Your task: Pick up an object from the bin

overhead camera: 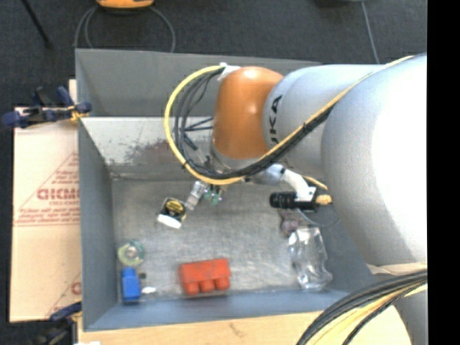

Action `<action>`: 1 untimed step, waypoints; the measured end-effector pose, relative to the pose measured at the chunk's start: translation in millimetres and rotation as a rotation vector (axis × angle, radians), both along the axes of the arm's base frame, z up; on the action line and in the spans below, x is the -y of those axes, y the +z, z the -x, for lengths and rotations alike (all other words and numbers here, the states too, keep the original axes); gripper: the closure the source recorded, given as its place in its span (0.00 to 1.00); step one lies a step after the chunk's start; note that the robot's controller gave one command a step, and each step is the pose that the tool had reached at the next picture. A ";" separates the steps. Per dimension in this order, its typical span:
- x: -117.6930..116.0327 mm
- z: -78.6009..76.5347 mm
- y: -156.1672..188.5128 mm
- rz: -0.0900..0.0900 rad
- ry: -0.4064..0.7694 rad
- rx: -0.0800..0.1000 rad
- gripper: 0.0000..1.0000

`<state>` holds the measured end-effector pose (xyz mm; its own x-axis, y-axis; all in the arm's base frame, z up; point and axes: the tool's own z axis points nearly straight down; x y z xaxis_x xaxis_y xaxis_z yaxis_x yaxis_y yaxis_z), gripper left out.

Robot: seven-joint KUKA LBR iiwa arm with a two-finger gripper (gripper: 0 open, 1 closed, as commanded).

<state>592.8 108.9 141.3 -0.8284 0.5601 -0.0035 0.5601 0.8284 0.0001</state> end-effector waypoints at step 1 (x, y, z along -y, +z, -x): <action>102.5 87.8 10.8 0.002 0.246 -0.005 1.00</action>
Offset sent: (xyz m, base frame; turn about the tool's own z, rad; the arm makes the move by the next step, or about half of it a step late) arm -0.0869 -0.0974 0.0107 -0.2507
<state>504.9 6.5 152.1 -0.9398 0.3418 0.0003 0.3418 0.9398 -0.0041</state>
